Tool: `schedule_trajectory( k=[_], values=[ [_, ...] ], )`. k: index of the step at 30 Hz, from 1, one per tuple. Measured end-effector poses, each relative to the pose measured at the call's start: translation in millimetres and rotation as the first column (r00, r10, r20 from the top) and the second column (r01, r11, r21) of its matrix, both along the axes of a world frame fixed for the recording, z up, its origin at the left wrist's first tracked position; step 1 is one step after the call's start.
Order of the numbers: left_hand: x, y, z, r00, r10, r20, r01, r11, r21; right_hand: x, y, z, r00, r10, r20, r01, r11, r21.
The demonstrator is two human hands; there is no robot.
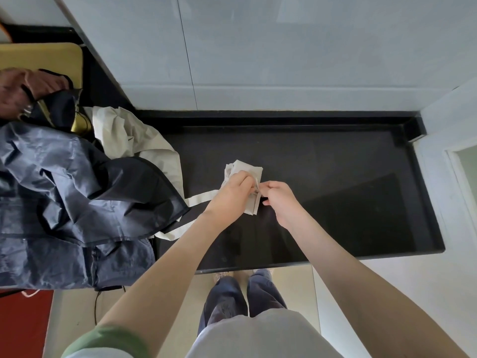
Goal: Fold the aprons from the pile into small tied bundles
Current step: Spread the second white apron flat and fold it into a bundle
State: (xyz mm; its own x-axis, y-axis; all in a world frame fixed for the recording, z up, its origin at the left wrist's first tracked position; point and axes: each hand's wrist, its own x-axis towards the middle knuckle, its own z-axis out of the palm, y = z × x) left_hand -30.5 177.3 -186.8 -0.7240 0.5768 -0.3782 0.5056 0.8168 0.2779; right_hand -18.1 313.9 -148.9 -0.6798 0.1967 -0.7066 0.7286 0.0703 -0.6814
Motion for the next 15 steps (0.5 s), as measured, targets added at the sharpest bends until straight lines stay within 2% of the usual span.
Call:
schedule_trajectory(
  k=[1,2,4,5,6,8,12,15],
  values=[
    [2,-5,-7,0.995,-0.058,-0.085,0.056,0.998,-0.02,1,-1,-1,1.0,-0.012,-0.001,0.012,1.0,-0.001],
    [-3,-5,-14,0.969,-0.048,-0.243,0.05,0.999,0.002,1,-3,-2,1.0,-0.03,-0.002,0.03,1.0,-0.002],
    [-9,-2,-13,0.959,-0.018,-0.282,0.072,0.981,0.181,0,-5,-3,0.997,-0.073,-0.003,0.073,0.997,0.004],
    [-10,-2,-7,0.974,0.04,-0.222,0.021,0.963,0.268,-2,-7,-3,0.996,-0.087,0.003,0.087,0.996,0.012],
    [-12,-1,-6,0.985,0.141,-0.096,-0.097,0.927,0.363,-2,-8,-3,0.995,-0.097,0.01,0.097,0.995,0.02],
    [-10,-2,-5,0.986,0.162,-0.049,-0.119,0.869,0.48,-1,-11,-7,0.995,-0.103,0.008,0.103,0.993,0.054],
    [-9,-5,-6,0.973,0.176,0.146,-0.228,0.79,0.569,2,-13,-19,0.997,-0.057,-0.051,0.065,0.981,0.183],
    [-17,-13,-11,0.965,0.161,0.209,-0.255,0.774,0.58,-5,-12,-21,0.992,-0.12,-0.037,0.125,0.972,0.198]
  ],
)
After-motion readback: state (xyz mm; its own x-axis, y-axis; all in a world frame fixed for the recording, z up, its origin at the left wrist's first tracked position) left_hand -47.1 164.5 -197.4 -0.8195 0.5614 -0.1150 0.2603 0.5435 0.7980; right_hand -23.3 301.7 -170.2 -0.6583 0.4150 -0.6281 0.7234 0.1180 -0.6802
